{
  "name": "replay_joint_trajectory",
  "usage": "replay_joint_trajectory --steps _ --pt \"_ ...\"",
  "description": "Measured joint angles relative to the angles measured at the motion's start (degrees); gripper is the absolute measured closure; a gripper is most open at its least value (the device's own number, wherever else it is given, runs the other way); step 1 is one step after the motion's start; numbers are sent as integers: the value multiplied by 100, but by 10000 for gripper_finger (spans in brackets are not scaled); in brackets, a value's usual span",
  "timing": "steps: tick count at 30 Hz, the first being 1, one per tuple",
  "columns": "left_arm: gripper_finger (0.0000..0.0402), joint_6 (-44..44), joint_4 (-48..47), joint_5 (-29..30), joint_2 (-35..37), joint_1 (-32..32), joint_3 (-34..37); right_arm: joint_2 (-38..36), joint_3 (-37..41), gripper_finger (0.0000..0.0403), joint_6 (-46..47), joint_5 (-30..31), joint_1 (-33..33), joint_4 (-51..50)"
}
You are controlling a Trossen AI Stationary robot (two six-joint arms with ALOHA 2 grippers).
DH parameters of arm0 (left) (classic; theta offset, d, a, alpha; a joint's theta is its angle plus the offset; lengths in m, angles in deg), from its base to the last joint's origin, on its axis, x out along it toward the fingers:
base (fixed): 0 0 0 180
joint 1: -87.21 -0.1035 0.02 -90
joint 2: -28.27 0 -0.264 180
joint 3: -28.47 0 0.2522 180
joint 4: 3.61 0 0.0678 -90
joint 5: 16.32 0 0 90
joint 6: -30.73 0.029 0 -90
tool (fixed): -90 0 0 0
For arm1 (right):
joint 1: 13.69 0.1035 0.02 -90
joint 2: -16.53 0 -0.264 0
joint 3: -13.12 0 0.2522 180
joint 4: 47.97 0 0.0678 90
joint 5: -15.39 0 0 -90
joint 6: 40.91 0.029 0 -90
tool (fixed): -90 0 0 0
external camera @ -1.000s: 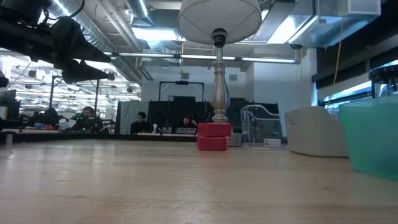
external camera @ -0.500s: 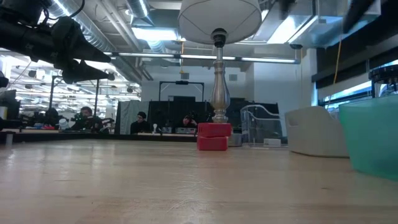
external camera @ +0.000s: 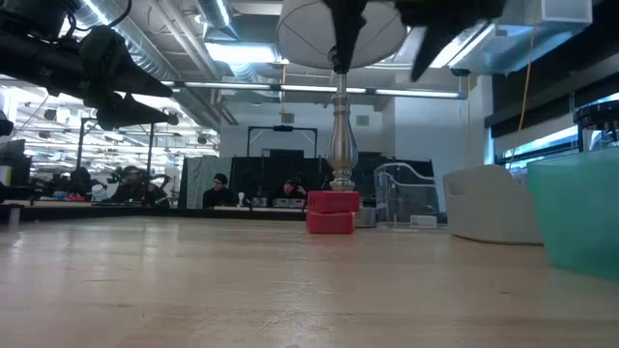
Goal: Pick & Place Office items
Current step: Put the red charger adapter into the gray bin
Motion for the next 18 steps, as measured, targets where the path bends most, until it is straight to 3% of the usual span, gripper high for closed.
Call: replay_joint_trajectory --steps 8,18 --pt "54 0 0 2 -1 0 0 4 0 4 15 -409 -751 422" --pt "54 2 -2 0 -1 0 0 479 1 4 1129 -584 -1244 509"
